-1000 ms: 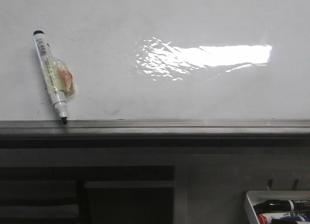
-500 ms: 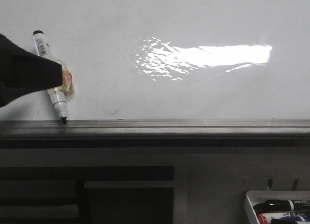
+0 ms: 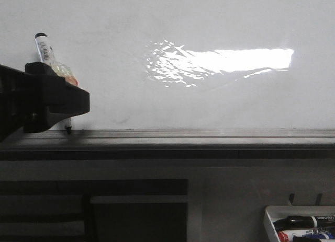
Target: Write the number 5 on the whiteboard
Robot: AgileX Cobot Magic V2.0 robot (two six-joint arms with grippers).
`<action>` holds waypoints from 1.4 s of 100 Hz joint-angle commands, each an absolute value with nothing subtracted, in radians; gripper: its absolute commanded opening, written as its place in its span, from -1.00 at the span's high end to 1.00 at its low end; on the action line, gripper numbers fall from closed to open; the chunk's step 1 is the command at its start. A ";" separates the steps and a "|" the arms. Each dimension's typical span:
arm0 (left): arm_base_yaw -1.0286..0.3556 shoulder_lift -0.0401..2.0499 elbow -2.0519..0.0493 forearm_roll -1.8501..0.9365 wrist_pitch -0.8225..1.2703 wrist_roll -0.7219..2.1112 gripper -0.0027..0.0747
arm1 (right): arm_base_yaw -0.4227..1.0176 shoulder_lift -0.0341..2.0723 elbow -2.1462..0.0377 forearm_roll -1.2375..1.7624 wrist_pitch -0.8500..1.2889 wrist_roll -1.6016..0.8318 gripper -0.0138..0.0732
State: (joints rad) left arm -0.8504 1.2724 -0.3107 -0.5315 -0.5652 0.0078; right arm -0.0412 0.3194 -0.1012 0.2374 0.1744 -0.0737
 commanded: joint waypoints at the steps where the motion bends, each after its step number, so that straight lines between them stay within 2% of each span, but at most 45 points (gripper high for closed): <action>1: -0.857 1.280 -0.341 -0.539 -0.648 0.000 -0.26 | -0.041 0.336 -0.133 0.242 0.095 -0.085 0.82; 9: -0.857 1.295 -0.341 -0.551 -0.640 0.000 -0.23 | -0.041 0.336 -0.133 0.242 0.095 -0.085 0.82; 16: -0.857 1.299 -0.341 -0.600 -0.628 0.000 -0.05 | -0.041 0.336 -0.133 0.242 0.095 -0.085 0.82; 21: -0.857 1.299 -0.341 -0.633 -0.628 0.000 0.17 | -0.041 0.336 -0.133 0.242 0.095 -0.085 0.82; 35: -0.850 1.299 -0.339 -0.644 -0.630 0.000 0.99 | -0.038 0.336 -0.133 0.242 0.096 -0.085 0.82; 52: -0.850 1.297 -0.339 -0.579 -0.622 0.000 0.98 | 0.024 0.336 -0.147 0.242 0.109 -0.085 0.82; 70: -0.850 1.266 -0.339 -0.146 -0.619 0.022 0.98 | 0.110 0.391 -0.254 0.242 0.309 -0.104 0.82; 79: -0.850 1.245 -0.339 -0.038 -0.619 0.022 0.98 | 0.151 0.449 -0.295 0.242 0.358 -0.104 0.82; 105: -0.850 1.209 -0.341 0.178 -0.615 0.137 0.98 | 0.324 0.551 -0.375 0.242 0.319 -0.108 0.82; 121: -0.850 1.209 -0.360 0.196 -0.613 0.373 0.98 | 0.469 0.609 -0.401 0.242 0.252 -0.112 0.82; 128: -0.850 1.209 -0.377 0.196 -0.613 0.388 0.98 | 0.528 0.640 -0.415 0.242 0.235 -0.112 0.82; 133: -0.850 1.209 -0.388 0.205 -0.613 0.389 0.98 | 0.570 0.662 -0.428 0.242 0.229 -0.112 0.79; 140: -0.850 1.209 -0.397 0.223 -0.614 0.400 0.98 | 0.633 0.696 -0.453 0.242 0.229 -0.112 0.60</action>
State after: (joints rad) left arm -0.8502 1.2330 -0.3578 0.2116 -0.5385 0.3794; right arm 0.5701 0.6559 -0.3915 0.2374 0.3139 -0.0966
